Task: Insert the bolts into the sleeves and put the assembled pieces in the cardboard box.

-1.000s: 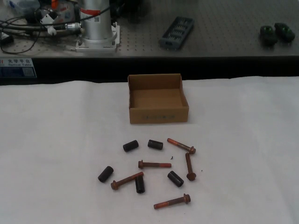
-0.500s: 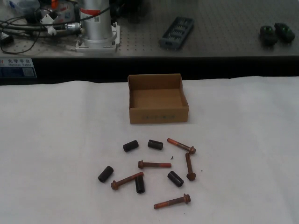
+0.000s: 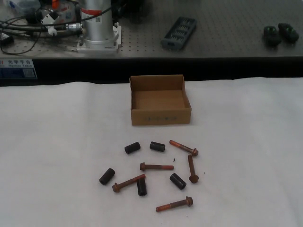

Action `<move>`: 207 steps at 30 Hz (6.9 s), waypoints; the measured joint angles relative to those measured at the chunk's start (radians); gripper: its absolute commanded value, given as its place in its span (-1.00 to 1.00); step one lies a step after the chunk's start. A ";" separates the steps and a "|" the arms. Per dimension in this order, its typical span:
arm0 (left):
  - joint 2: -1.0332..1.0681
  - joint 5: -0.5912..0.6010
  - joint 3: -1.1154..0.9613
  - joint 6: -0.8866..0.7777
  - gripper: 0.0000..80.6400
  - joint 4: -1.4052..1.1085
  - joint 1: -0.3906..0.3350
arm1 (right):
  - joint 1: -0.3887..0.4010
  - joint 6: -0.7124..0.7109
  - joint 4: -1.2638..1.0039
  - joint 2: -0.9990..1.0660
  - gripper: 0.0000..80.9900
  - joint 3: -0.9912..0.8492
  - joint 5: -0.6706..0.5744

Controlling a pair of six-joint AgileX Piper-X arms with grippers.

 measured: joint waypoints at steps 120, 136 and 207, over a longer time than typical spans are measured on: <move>0.000 0.082 0.002 -0.942 -0.98 -0.023 0.000 | 0.000 0.521 -0.166 0.079 -0.93 -0.058 -0.233; 0.000 0.023 0.002 -0.783 -0.98 -0.023 0.000 | 0.015 0.307 -0.166 0.815 -0.93 -0.413 -0.322; 0.000 -0.022 0.002 -0.748 -0.98 -0.023 0.000 | 0.437 1.987 -0.220 1.905 -0.20 -1.170 -0.073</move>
